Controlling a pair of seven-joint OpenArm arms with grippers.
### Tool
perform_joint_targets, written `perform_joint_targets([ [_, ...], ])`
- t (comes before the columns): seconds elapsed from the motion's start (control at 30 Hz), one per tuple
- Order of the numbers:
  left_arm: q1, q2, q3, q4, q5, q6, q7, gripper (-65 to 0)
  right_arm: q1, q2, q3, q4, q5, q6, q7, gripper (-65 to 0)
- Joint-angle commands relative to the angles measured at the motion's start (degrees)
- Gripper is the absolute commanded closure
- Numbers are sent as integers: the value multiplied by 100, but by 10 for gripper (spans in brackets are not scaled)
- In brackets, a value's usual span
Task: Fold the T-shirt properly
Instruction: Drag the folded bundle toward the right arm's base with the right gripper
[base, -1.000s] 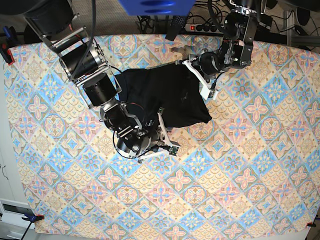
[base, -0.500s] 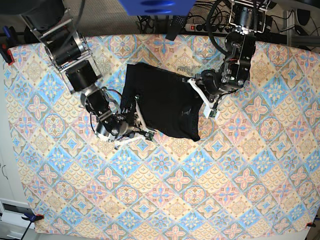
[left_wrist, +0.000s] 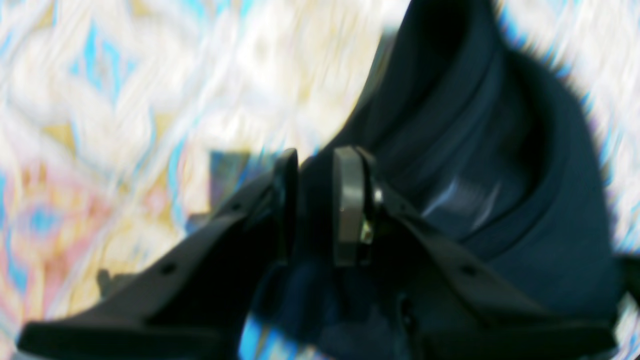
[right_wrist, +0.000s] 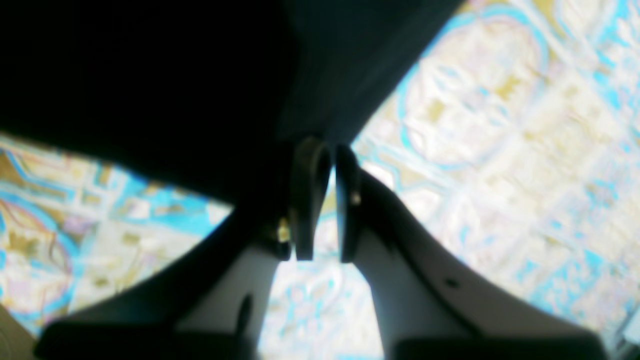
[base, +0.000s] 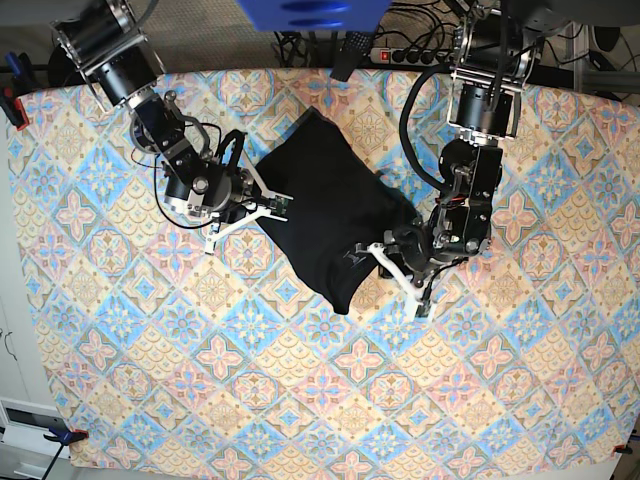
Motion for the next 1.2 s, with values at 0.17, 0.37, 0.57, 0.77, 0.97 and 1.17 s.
perform_joint_targets([
  [0.17,-74,9,-104,746,-91,-22,209,-113,-337,18,918,966,36,-27,-182,-64],
  [0.37,1131,-484,-939,1968,-601,-22,455,-113,-865,9,1920,1731,432,-27,-174,-64],
  [0.57,2458,-493,-2293,3049,-1023,-22,473,-113,-1058,-536,1911,1950,1276,-27,-200,-64],
  [0.77,3258,-352,-3110,3322,-1225,-22,455,-113,-847,-1292,1393,1774,1276,-27,-191,-64],
  [0.97,3548,-246,-3233,3322,-1234,-22,447,-113,-469,-2066,874,1054,1267,-27,-182,-63],
  [1.17,3680,-35,-3356,3374,-1261,-22,464,-112,102,-2365,514,34,1258,-27,-121,-51],
])
